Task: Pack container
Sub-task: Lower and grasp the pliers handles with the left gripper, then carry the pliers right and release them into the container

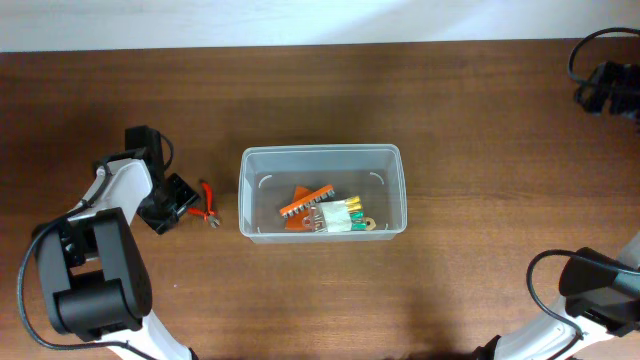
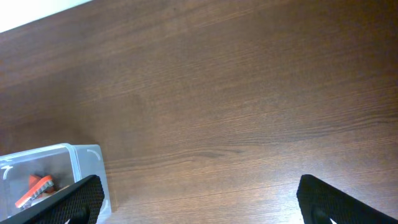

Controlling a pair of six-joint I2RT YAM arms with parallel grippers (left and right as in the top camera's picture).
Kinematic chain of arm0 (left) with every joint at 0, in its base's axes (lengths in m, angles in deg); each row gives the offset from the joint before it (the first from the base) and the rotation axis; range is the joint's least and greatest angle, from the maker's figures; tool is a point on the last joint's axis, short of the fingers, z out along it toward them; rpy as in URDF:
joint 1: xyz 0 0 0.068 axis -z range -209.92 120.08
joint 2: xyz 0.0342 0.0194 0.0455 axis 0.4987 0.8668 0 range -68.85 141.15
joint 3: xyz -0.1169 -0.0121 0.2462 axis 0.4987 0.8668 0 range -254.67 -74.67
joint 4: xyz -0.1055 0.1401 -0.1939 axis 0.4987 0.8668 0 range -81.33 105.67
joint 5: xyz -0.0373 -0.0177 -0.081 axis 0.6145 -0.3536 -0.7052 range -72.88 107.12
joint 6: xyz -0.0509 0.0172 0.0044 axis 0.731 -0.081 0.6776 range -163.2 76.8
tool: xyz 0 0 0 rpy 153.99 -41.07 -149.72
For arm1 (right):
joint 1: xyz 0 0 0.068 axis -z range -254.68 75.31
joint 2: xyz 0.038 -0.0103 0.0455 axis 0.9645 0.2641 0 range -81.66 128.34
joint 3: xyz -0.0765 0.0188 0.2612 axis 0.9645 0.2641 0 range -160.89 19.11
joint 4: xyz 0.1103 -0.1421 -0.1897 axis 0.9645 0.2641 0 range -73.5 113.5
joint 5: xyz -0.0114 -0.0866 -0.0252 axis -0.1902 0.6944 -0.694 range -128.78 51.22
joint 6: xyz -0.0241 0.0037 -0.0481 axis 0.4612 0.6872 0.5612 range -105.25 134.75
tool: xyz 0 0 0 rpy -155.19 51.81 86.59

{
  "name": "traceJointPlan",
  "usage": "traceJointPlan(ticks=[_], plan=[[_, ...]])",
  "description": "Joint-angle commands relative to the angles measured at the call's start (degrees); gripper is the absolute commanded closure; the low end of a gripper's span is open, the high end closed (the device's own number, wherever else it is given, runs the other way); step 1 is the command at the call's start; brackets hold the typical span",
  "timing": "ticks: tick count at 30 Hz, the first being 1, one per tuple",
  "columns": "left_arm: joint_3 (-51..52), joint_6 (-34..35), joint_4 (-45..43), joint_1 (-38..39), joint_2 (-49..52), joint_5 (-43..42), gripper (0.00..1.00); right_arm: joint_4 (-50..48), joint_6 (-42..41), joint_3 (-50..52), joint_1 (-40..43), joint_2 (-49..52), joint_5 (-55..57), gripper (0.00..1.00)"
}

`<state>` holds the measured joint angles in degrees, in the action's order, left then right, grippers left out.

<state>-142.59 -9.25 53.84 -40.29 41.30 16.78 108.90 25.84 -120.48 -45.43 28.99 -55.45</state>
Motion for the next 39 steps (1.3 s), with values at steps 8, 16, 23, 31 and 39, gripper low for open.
traceJointPlan(ticks=[8, 16, 23, 31, 39], plan=[[2.25, 1.77, -2.36, 6.47, 4.28, -2.86, 0.57, 0.00, -0.07, 0.31, -0.02, 0.09, -0.96, 0.01], [2.25, 4.66, -3.61, 10.01, 4.28, -2.84, 0.58, -0.07, -0.07, 0.31, -0.02, 0.09, -0.94, 0.01], [2.25, 4.66, -3.61, 10.01, 4.28, -2.86, 0.74, -0.07, -0.07, 0.31, -0.02, 0.09, -0.96, 0.01], [1.97, 4.59, -3.61, 9.94, 4.26, -2.82, 0.98, -0.07, -0.07, 0.31, -0.02, 0.09, -0.96, 0.01], [-7.45, 0.02, 2.16, 7.61, -1.29, 1.09, 0.98, -0.04, -0.07, 0.31, -0.02, 0.09, -0.96, 0.01]])
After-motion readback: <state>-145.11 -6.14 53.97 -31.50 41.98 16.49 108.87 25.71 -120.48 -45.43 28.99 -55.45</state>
